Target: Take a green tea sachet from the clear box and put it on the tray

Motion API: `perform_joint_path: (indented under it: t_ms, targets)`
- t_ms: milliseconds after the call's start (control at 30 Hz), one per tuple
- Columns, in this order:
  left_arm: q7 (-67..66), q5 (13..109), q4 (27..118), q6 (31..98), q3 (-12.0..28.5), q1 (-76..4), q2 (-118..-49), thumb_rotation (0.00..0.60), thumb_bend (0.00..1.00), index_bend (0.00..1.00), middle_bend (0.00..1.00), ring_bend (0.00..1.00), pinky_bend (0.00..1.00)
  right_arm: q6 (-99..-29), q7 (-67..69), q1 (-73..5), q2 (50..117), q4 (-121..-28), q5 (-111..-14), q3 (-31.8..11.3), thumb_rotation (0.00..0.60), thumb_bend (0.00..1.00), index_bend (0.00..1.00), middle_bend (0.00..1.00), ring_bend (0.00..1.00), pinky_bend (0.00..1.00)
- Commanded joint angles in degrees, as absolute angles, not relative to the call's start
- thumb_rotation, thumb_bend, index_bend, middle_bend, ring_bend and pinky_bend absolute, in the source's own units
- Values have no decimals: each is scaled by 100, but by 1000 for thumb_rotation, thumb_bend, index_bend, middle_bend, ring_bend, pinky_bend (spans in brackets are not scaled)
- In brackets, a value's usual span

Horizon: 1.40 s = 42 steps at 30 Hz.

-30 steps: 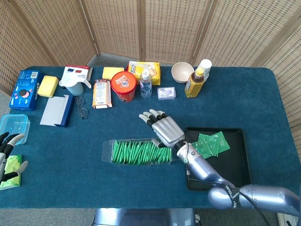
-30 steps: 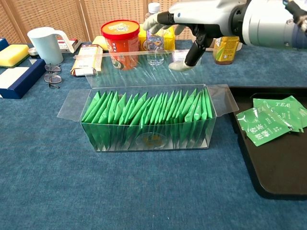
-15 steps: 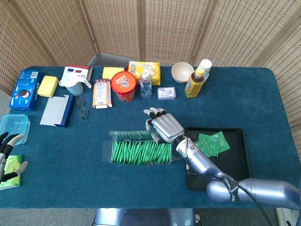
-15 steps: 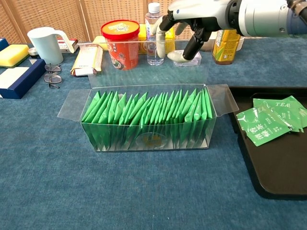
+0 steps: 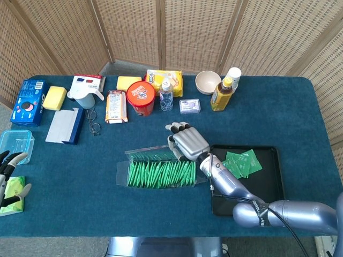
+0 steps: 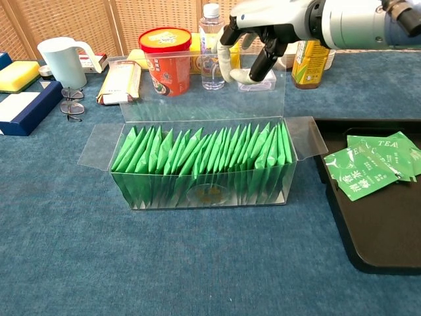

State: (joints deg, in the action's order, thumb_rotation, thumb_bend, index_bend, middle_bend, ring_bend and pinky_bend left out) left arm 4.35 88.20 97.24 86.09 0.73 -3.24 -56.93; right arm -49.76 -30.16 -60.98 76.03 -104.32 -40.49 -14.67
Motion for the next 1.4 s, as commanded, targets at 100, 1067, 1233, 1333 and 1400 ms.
perform_joint_path:
  t_ms: [100, 1067, 1233, 1333, 1400]
  targets:
    - [466, 8818, 9699, 8613, 65, -315, -5690, 600, 267, 133, 154, 56, 248, -5091, -3106, -6214, 7660, -10376, -3916, -1402, 600, 571, 530, 156, 110, 133]
    - [548, 8847, 9662, 8683, 40, -263, -5679, 600, 266, 133, 153, 54, 248, -5314, -3182, -6516, 7967, -9969, -3727, -1160, 600, 594, 133, 96, 104, 132]
    - [558, 8863, 9657, 8699, 39, -258, -5679, 600, 266, 133, 153, 54, 248, -5437, -3300, -6549, 8197, -9740, -3787, -1088, 600, 583, 60, 94, 103, 133]
    - [562, 8872, 9653, 8697, 33, -256, -5682, 600, 266, 133, 153, 54, 248, -5611, -3485, -6569, 8376, -9548, -3884, -1014, 600, 573, 25, 87, 100, 132]
    - [570, 8878, 9650, 8702, 29, -253, -5683, 600, 267, 133, 153, 54, 247, -5689, -3562, -6562, 8460, -9477, -3914, -988, 600, 561, 14, 82, 98, 132]
